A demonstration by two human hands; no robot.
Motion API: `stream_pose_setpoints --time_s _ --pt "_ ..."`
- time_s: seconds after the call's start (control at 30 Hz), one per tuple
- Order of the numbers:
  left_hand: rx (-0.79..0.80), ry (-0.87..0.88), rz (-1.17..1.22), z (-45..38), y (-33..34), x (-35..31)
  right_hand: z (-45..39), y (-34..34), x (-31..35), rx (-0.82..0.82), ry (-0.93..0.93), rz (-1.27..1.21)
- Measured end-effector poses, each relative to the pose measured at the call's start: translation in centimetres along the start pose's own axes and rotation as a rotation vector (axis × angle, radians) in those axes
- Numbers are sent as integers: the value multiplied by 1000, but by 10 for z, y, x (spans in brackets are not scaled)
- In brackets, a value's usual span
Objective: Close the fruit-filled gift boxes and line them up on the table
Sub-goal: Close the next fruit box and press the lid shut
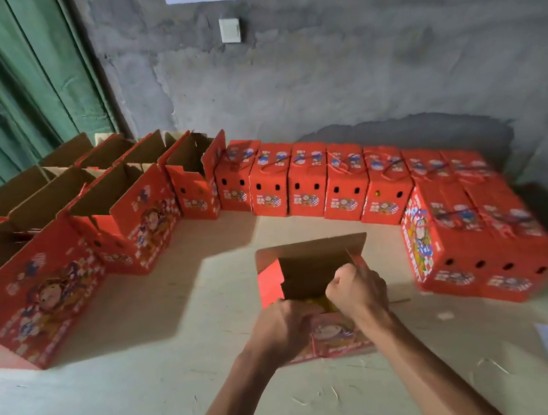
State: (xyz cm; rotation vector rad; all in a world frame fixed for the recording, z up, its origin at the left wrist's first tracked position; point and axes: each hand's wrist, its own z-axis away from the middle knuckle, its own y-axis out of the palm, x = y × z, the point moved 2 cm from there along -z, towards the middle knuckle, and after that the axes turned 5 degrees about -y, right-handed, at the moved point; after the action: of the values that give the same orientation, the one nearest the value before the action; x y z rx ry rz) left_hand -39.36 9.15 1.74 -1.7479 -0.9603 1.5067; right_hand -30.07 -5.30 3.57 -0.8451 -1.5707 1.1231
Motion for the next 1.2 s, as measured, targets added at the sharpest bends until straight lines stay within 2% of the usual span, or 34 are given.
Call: stream_pose_setpoints --time_s 0.17,0.27,0.33,0.43,0.57,0.63,0.7,0.77,0.87,0.93,1.0,1.2 --pt "153 -38 10 -3 18 -31 16 -9 -56 158 135 -146" --pt "211 -27 97 -10 18 -44 18 -12 -79 135 203 -230" --pt "163 -77 183 -19 14 -49 16 -18 -94 17 233 -171" --pt "-32 -159 169 -33 13 -48 15 -21 -112 -85 281 -196" --pt "1 -391 106 -42 24 -35 5 -19 -131 -12 498 -764" --pt "107 -450 84 -43 33 -27 3 -20 -138 -15 572 -906" --pt "281 -510 75 -45 43 -19 0 -18 -145 -82 528 -825" --pt "418 -510 -7 -48 56 -11 -2 -15 -150 -134 439 -610" --pt "495 -513 -102 -47 72 -2 -1 5 -153 -5 323 -314" --pt "457 -515 -113 -41 84 3 2 26 -154 129 264 -335" --pt "381 -518 -102 -34 93 5 14 44 -152 166 228 -346" --pt "250 -518 -156 -28 105 3 34 60 -148 -43 177 -110"
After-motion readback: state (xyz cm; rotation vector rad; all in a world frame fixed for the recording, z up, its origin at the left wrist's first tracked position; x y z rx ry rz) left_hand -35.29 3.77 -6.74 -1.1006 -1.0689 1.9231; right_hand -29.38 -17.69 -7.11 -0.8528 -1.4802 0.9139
